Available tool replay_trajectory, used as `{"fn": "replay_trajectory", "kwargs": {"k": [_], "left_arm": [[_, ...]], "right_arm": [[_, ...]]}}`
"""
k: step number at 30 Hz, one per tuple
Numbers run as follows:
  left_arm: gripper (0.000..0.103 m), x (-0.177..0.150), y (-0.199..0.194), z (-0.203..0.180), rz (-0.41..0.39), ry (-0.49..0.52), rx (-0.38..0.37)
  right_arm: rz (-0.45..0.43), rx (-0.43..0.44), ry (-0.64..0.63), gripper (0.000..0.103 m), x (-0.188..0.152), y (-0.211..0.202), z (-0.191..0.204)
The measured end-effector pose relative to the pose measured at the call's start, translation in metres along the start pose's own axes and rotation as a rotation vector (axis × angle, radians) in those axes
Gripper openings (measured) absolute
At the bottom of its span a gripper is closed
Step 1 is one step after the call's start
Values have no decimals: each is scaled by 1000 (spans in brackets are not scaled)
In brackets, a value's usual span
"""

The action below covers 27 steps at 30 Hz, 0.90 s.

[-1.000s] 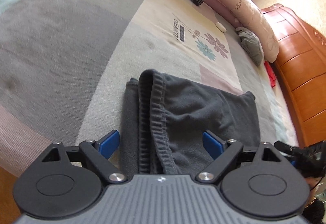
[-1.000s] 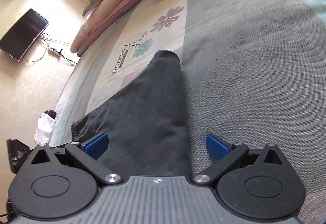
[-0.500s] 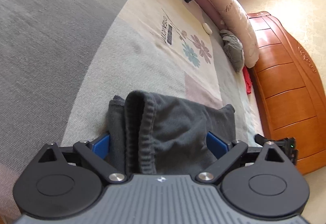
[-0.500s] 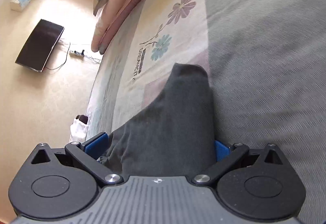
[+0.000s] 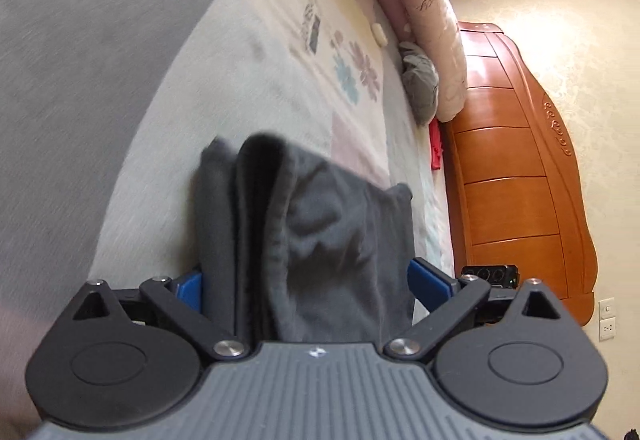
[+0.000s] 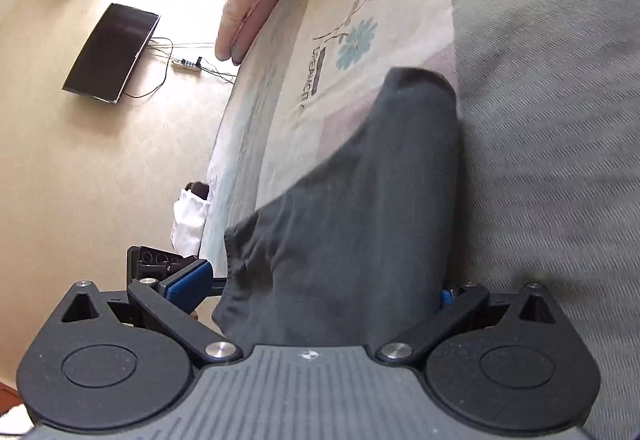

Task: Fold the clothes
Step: 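Pinch the folded sweatpants edge with the left gripper, then lift the pinched bundle with the left gripper and fold it over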

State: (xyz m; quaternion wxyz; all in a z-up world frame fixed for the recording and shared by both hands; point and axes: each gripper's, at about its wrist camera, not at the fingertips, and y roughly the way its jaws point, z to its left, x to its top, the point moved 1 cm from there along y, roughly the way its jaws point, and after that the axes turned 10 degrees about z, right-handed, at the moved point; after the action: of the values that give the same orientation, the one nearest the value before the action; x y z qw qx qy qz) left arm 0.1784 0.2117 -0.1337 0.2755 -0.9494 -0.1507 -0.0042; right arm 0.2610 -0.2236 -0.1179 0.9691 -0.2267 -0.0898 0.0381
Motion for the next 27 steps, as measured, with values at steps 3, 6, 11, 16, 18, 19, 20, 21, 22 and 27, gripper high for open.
{"fn": "replay_trajectory", "kwargs": {"k": [3,6,11,16,18,19,20,21,22,27], "left_arm": [[97,2,3,-3,13,4,6],[90,-12,-5,6,31,-2,-11],[70,-9,-9,25,28,-53,-53],[69,2,5,12,40,26,0],[61,-1,4,12,37,34,8],[54,-3,3,16,29,22,4],[51,-4,2,19,22,17,-3],[49,-5,2,22,14,13,-9],[47,-5,3,21,13,21,0],[26,-5,7,-4,17,117,176]], "right_arm": [[12,17,-3,103,1,-1,-1],[40,61,-34,103,-12,-9,-4],[3,135,-45,103,-4,-8,-11],[0,119,-60,99,2,0,-8],[13,97,-83,90,-8,-2,-8],[8,82,-80,87,-9,-3,-10],[3,66,-77,78,-10,-3,-13],[-2,51,-74,63,-11,-4,-16],[0,22,-41,54,-8,-2,-19],[-10,-37,25,16,-7,6,-27]]}}
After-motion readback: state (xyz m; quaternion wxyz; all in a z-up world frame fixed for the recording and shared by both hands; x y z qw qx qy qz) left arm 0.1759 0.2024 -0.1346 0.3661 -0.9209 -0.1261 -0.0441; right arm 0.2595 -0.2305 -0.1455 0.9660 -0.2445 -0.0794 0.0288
